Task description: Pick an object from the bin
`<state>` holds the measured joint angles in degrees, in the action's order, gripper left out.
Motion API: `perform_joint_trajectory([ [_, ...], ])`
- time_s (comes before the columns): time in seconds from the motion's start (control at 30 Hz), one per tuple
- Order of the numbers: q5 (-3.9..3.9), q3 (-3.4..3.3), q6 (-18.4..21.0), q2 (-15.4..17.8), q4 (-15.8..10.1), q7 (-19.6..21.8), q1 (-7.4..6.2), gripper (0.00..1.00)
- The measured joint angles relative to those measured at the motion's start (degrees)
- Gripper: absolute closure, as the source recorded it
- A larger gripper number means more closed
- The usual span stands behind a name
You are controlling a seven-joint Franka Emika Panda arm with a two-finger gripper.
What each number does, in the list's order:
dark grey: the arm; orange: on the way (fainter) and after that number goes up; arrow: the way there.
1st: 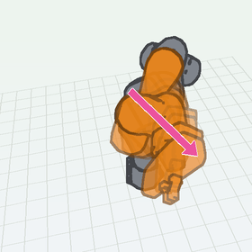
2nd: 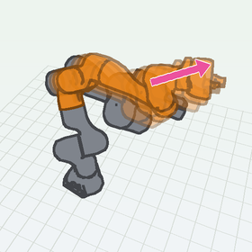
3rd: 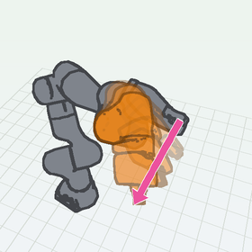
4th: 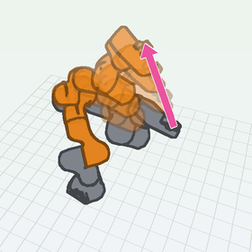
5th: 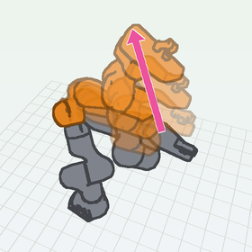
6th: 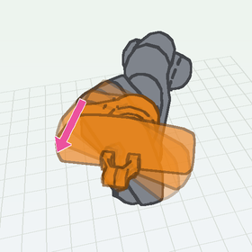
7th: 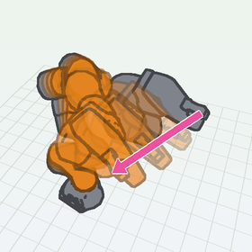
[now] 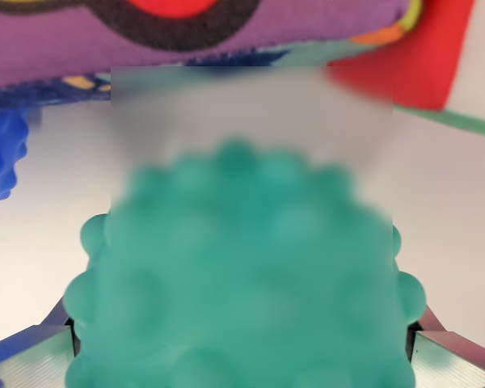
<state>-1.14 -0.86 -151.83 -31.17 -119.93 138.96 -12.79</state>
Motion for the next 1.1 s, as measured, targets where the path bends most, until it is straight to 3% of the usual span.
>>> perform_joint_trajectory([
  [0.53,0.08,-0.16,6.5,7.5,-1.1,0.0,-0.02,1.0],
  [1.1,0.35,-0.24,15.3,15.6,-0.5,0.3,-0.02,1.0],
])
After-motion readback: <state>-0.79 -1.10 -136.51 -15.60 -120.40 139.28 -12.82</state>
